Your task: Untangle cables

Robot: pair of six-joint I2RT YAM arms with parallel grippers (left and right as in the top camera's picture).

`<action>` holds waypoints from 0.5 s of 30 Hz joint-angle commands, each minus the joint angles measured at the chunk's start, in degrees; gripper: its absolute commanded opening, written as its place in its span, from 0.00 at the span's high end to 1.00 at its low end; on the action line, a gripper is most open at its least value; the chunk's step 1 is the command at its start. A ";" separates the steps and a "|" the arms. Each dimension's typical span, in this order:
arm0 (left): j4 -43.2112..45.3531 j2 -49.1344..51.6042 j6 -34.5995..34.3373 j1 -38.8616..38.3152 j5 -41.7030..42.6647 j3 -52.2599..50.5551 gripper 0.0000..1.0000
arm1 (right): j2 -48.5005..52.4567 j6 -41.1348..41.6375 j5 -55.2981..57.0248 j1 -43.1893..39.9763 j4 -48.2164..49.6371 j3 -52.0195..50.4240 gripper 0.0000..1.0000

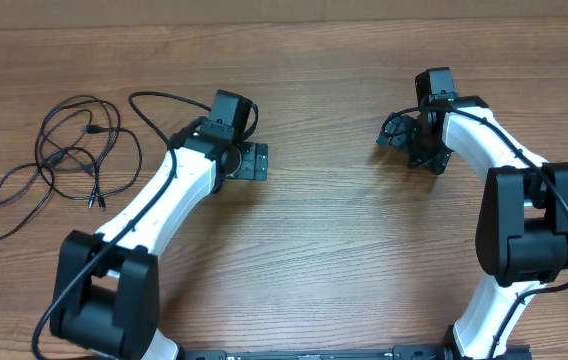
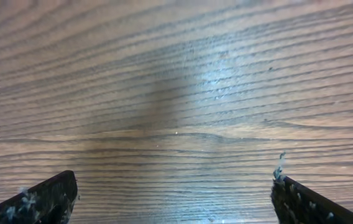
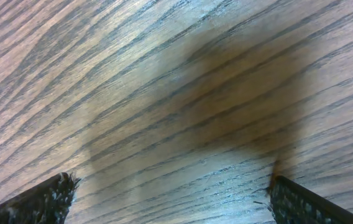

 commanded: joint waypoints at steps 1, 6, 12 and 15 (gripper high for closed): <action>0.04 -4.20 -0.15 0.59 -0.98 -0.13 0.00 | -1.75 0.02 0.33 0.20 0.17 -0.31 0.00; 0.04 -7.28 -0.15 0.59 -0.96 -0.13 0.00 | -1.75 0.02 0.33 0.20 0.17 -0.31 0.00; 0.02 -8.98 -0.13 0.59 -0.98 -0.13 0.00 | -1.75 0.02 0.33 0.20 0.17 -0.31 0.00; 0.39 -9.92 0.70 0.63 -4.28 -0.13 0.00 | -1.75 0.02 0.33 0.20 0.17 -0.31 0.00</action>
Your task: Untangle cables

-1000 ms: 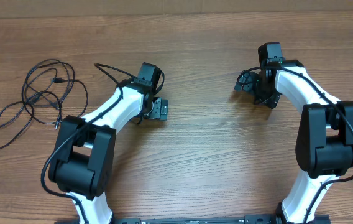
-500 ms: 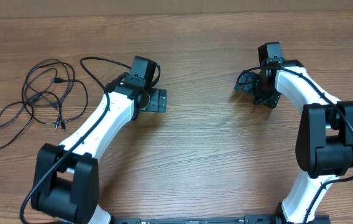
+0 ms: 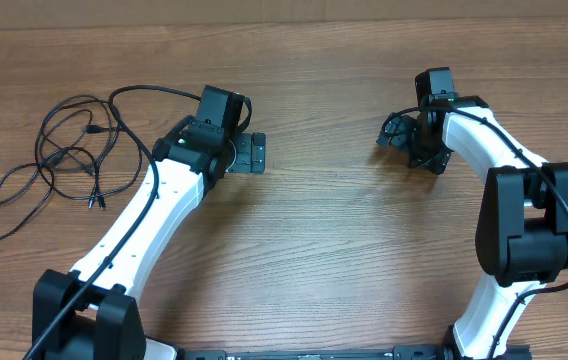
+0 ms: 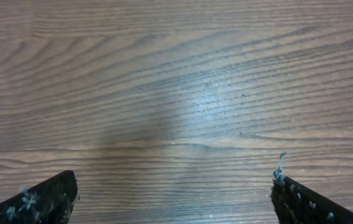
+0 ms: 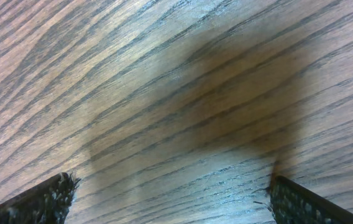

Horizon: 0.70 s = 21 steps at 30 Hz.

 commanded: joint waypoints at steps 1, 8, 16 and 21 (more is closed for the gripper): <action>0.42 -2.99 0.68 0.63 -4.24 -0.15 0.00 | -1.75 0.04 0.31 0.20 0.15 -0.31 0.00; 10.97 -4.09 4.28 0.63 -4.37 -2.95 0.00 | -1.75 0.04 0.33 0.20 0.15 -0.31 0.00; 33.77 -6.40 6.43 1.03 -3.74 -14.27 0.00 | -1.75 0.04 0.31 0.20 0.15 -0.31 0.00; 42.60 -11.47 6.29 1.22 -3.76 -25.05 0.01 | -1.75 0.07 0.33 0.20 0.15 -0.31 0.00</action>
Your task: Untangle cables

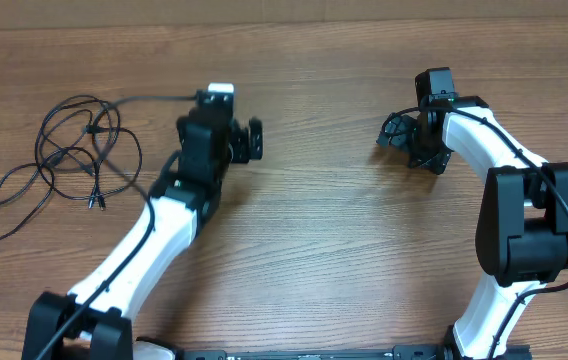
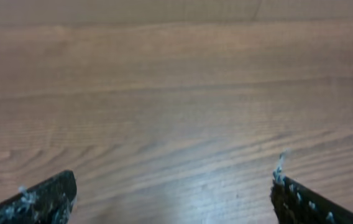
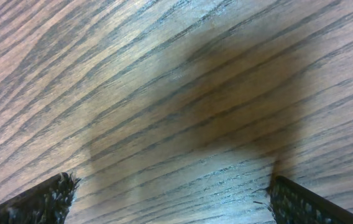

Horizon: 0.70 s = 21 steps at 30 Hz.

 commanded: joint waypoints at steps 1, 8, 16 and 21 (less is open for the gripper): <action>4.33 -5.53 0.85 0.79 -0.35 -7.72 0.01 | -1.75 0.02 0.33 0.20 0.15 -0.31 0.00; 12.52 -14.86 -7.72 6.64 -0.28 -24.06 0.01 | -1.75 0.02 0.33 0.20 0.15 -0.31 0.00; 19.17 -23.17 -9.86 12.85 5.42 -37.24 0.01 | -1.75 0.02 0.33 0.20 0.15 -0.31 0.00; 22.71 -26.40 -12.39 13.62 5.22 -43.01 0.00 | -1.75 0.02 0.33 0.20 0.15 -0.31 0.00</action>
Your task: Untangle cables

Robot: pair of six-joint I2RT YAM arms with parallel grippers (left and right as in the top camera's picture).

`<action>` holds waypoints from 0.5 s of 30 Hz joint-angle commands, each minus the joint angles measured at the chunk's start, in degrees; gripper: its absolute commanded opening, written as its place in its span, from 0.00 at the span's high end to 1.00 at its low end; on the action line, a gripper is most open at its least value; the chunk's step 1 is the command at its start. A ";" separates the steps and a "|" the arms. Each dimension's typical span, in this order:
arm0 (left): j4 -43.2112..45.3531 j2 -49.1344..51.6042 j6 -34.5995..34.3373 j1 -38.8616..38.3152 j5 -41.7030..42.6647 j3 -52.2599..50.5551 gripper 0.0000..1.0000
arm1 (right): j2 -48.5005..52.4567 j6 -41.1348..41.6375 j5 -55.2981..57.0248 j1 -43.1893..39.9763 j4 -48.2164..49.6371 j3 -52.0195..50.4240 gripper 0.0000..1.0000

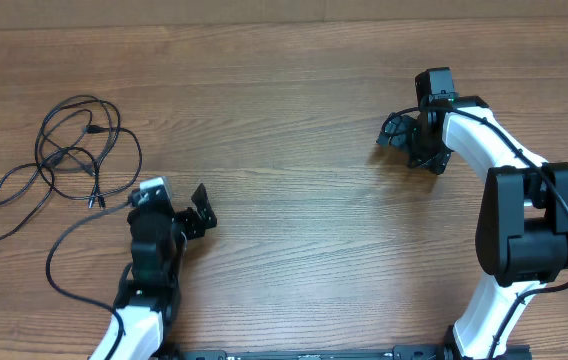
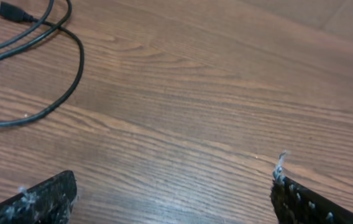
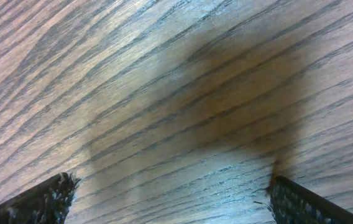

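Observation:
A tangle of thin black cables lies on the wooden table at the far left, one loose end with a plug trailing toward the left edge. My left gripper hovers open to the right of the tangle and nearer the front. In its wrist view a cable loop and a plug show at upper left, well ahead of the open left gripper. My right gripper stands open at the far right; the right wrist view shows the right gripper over bare wood.
The wooden table spans the whole view. A black lead from the left arm itself curls over the table at front left. The right arm stands along the right side.
My left arm has drawn back from the far middle of the table to the front left, gripper still open; cables now show in its wrist view. The right arm has not moved.
My left gripper was open over bare wood just right of the tangle, the right gripper open at the far right. It then stood a little farther back, then farther still. Now it is near the front left, facing the cables. The right arm stayed put.

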 commanded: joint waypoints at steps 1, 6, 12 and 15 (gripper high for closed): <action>2.14 -2.45 -3.34 0.59 0.94 -4.09 0.01 | -1.75 0.04 0.33 0.20 0.13 -0.31 0.00; 4.59 -6.05 -5.20 0.85 0.11 -9.07 0.00 | -1.75 0.02 0.35 0.20 0.13 -0.31 0.00; -4.04 -11.96 -5.14 0.85 -0.24 -8.96 0.00 | -1.75 0.02 0.33 0.20 0.13 -0.31 0.00; -10.38 -14.95 -5.11 0.85 -0.28 -8.96 0.00 | -1.75 0.02 0.33 0.20 0.13 -0.31 0.00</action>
